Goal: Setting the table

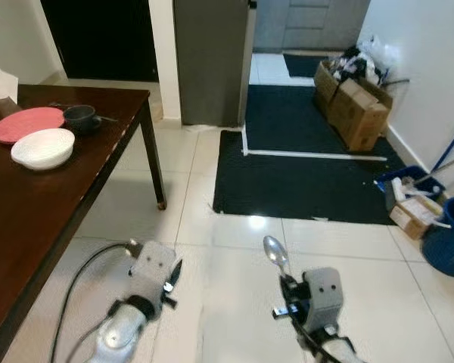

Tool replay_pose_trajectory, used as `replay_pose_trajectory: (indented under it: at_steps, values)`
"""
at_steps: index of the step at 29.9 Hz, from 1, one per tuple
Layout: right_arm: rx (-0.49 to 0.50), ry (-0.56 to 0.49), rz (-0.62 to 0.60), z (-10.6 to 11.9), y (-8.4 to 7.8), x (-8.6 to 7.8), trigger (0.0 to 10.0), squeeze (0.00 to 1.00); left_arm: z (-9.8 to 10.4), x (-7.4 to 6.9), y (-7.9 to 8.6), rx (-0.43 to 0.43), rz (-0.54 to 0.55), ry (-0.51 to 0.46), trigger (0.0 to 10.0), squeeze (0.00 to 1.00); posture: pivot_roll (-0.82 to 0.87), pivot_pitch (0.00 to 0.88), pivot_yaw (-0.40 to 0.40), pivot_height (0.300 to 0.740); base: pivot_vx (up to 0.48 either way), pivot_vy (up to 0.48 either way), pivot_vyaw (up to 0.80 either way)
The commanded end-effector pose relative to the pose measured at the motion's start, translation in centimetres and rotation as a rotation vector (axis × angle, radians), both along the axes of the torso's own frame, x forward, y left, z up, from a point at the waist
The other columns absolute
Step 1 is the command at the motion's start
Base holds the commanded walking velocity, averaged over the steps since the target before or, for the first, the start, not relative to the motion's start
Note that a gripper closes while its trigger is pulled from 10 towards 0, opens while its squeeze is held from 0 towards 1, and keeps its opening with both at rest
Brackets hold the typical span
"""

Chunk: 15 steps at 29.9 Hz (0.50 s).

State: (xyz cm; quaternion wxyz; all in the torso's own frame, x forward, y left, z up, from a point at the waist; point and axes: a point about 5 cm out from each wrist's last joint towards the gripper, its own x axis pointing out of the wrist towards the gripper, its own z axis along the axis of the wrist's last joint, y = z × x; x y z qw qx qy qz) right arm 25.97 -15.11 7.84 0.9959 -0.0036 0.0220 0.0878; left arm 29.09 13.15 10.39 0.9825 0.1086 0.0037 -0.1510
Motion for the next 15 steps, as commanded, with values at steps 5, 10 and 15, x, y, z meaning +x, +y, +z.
replay_pose_trajectory:
  at_steps: [5, 10, 15]
  values:
    - [0.017, 0.006, 0.003, -0.26, 0.45, -0.25, 10.0, 0.0, -0.78, -0.38, 0.84, 0.017, 0.02, 0.032, 10.0, 0.0, 0.02, 0.099, 0.061, 0.74, 0.412, 0.0, 0.0]
    - [0.016, 0.006, 0.003, -0.26, 0.44, -0.3, 10.0, 0.0, -0.78, -0.43, 0.83, 0.017, 0.02, 0.032, 10.0, 0.0, 0.02, 0.1, 0.06, 0.74, 0.412, 0.0, 0.0]
    - [0.016, 0.007, 0.002, -0.29, 0.44, -0.34, 10.0, 0.0, -0.79, -0.46, 0.83, 0.017, 0.019, 0.032, 10.0, 0.0, 0.02, 0.102, 0.062, 0.74, 0.413, 0.0, 0.0]
